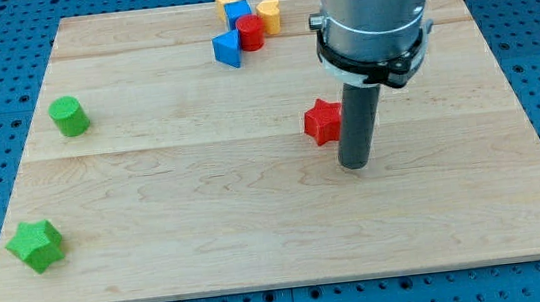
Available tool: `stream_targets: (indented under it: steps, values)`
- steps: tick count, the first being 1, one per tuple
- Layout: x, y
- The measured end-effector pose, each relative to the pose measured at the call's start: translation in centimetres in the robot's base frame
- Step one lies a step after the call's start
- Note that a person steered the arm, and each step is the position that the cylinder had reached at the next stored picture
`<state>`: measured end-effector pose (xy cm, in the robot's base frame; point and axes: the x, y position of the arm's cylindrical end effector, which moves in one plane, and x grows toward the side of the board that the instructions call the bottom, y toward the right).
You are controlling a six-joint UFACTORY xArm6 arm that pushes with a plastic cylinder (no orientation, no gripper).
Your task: Move the red star down to the red circle
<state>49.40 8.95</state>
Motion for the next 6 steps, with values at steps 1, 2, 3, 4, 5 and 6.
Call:
stream_targets:
  steps: [1,2,3,4,5,6]
  values:
    - [-0.1,1.2]
    - [-0.7,1.9]
    - [-3.0,-0.8]
    - [-6.9,-3.3]
    - [-9.5,-6.6]
    - [-12.4,-8.1]
